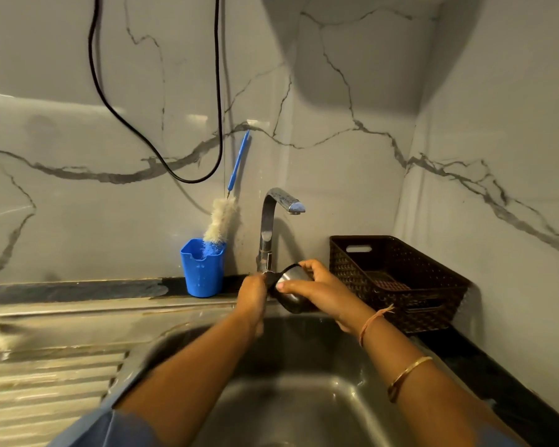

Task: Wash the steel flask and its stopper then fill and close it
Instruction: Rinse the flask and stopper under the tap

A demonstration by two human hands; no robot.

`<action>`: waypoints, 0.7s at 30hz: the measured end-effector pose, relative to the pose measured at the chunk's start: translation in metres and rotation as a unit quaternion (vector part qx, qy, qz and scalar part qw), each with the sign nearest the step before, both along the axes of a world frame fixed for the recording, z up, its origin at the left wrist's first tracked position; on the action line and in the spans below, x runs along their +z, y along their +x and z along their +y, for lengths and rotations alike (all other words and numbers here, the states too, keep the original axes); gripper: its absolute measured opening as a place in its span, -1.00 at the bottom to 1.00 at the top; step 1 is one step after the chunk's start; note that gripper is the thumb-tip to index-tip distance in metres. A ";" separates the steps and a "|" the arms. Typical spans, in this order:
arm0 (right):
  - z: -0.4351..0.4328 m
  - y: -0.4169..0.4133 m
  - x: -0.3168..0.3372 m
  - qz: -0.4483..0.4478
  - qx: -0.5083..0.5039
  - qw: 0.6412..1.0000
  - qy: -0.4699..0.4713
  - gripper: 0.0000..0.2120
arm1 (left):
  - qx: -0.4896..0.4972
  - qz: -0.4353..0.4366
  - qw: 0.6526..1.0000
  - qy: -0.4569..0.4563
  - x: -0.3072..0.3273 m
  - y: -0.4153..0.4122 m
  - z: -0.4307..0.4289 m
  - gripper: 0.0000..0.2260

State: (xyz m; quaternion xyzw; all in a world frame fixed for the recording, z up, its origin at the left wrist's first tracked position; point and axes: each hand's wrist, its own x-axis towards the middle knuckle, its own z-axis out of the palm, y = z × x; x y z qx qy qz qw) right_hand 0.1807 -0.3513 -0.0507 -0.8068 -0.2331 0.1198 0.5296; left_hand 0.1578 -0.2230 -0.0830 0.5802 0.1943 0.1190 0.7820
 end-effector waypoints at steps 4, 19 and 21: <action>0.002 -0.021 0.012 0.157 0.043 0.982 -0.094 -0.58 | -0.105 0.041 0.963 -0.243 -0.032 -0.036 -0.020 -0.72; -0.010 -0.094 -0.037 0.028 0.042 0.929 -0.366 -0.71 | -0.178 0.187 0.725 0.638 -0.028 -0.146 0.022 -0.85; -0.002 -0.105 -0.019 0.112 0.052 0.965 -0.230 -0.72 | -0.154 0.129 0.748 0.633 -0.024 -0.162 0.030 -0.90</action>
